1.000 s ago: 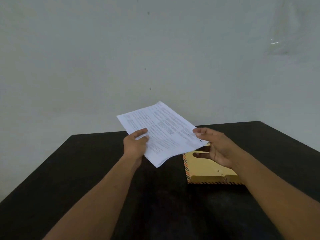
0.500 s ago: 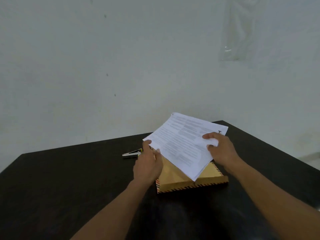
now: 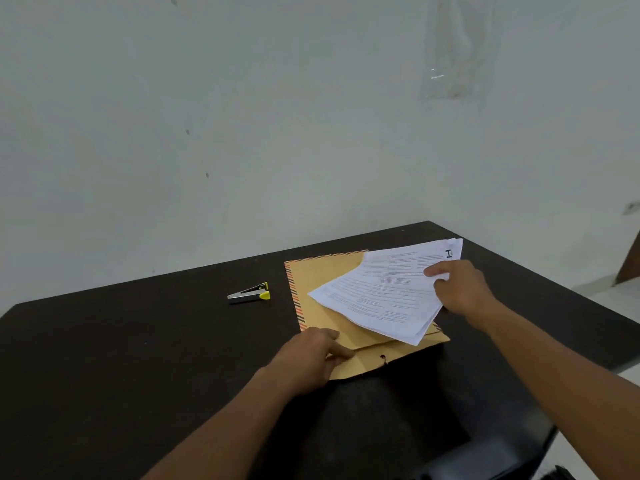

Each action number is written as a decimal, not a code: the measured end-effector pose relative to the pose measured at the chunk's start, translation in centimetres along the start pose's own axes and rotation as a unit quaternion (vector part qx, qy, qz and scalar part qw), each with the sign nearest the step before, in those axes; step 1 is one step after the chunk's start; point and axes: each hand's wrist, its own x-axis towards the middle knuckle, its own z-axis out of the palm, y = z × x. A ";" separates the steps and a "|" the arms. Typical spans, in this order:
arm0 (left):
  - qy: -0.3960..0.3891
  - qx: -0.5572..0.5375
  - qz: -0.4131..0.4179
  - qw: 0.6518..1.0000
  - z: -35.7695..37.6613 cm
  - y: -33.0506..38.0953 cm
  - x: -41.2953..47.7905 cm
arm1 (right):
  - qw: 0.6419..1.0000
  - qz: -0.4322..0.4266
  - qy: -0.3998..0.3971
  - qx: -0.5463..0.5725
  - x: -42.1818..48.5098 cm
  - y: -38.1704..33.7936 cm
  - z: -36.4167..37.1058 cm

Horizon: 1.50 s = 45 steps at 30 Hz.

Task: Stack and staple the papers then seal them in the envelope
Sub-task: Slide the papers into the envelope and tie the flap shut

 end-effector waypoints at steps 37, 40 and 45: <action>0.117 0.019 0.025 0.993 -0.3 1.8 4.8 | 0.936 0.199 -0.079 0.279 -5.1 6.2 -15.7; 0.121 0.018 0.028 0.992 0.0 2.0 4.9 | 0.948 0.184 -0.055 0.255 -4.6 6.2 -14.9; 0.111 0.001 0.052 0.992 0.3 2.7 5.3 | 0.952 0.162 -0.019 0.259 -4.2 5.2 -12.6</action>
